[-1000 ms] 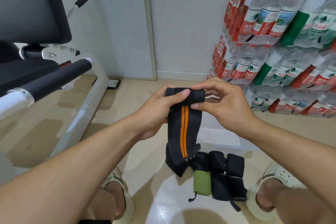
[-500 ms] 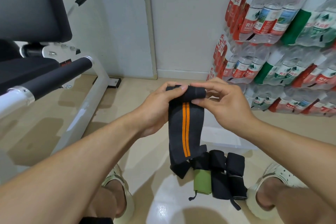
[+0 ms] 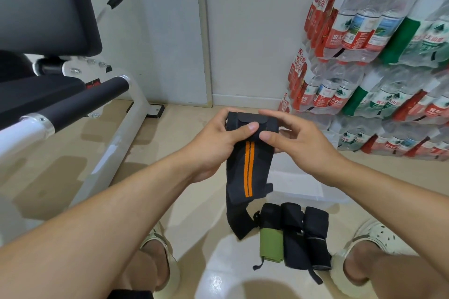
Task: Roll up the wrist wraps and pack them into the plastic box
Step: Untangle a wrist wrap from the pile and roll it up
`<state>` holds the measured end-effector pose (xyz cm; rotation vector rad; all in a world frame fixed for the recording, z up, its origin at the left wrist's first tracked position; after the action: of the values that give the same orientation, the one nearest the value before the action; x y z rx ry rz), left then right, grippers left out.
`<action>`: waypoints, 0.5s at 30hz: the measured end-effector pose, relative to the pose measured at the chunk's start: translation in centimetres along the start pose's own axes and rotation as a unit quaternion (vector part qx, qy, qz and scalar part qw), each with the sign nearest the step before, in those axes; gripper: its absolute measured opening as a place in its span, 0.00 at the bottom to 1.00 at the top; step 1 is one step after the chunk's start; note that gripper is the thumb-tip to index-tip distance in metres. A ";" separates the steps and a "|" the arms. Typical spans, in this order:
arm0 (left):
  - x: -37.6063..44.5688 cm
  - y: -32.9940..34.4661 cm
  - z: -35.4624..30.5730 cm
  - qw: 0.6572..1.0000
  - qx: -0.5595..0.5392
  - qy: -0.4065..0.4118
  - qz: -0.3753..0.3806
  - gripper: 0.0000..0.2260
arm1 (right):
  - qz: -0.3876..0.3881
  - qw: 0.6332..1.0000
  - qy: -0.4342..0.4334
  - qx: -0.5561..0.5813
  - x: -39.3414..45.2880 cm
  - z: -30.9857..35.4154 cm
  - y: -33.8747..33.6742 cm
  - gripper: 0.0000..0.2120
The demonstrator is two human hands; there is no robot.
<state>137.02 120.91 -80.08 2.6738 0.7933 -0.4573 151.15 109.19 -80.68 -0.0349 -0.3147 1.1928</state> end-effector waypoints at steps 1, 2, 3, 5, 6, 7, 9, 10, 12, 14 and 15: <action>0.0 0.0 0.0 1.000 0.004 0.004 -0.004 0.15 | 0.004 1.000 -0.004 0.010 0.0 0.1 0.1 0.23; 0.1 0.0 0.1 1.000 0.008 0.008 -0.006 0.14 | 0.004 1.000 -0.012 0.008 0.0 0.1 0.2 0.20; 0.0 0.0 0.1 1.000 0.011 0.009 -0.006 0.14 | -0.001 1.000 -0.018 -0.002 0.1 0.0 0.2 0.18; -0.1 0.3 0.2 1.000 0.016 0.003 -0.001 0.15 | -0.022 0.999 -0.031 -0.026 0.0 -0.1 0.0 0.17; -0.1 0.4 0.2 1.000 0.022 -0.004 0.003 0.17 | -0.035 0.998 -0.041 -0.040 0.1 0.0 -0.2 0.18; -0.2 0.5 0.3 0.999 0.029 -0.011 0.008 0.18 | -0.050 0.996 -0.052 -0.056 0.1 0.1 -0.3 0.18; -0.2 0.7 0.3 0.999 0.044 -0.019 0.023 0.21 | -0.069 0.992 -0.079 -0.073 0.2 0.2 -0.3 0.18; -0.2 0.8 0.3 0.999 0.043 -0.022 0.023 0.21 | -0.071 0.990 -0.091 -0.074 0.2 0.3 -0.2 0.19; -0.2 0.8 0.2 0.999 0.016 -0.037 0.002 0.22 | -0.076 0.988 -0.108 -0.078 0.0 0.5 0.1 0.21; -0.2 0.8 0.1 0.998 0.011 -0.057 -0.004 0.20 | -0.085 0.986 -0.118 -0.078 -0.2 0.4 0.2 0.22; -0.3 0.8 0.2 0.998 0.020 -0.066 0.001 0.18 | -0.088 0.985 -0.123 -0.079 -0.2 0.4 0.1 0.22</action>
<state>137.17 120.10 -80.00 2.6484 0.7510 -0.6486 150.86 109.02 -80.41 0.0030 -0.6174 0.9961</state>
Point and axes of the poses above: each hand's wrist, its own x-axis towards the middle knuckle, its own y-axis out of the palm, z = x × y, the point moved 3 cm from there along x, towards the middle knuckle, and after that the axes turned 11 degrees about -y, right-handed, at the moved point
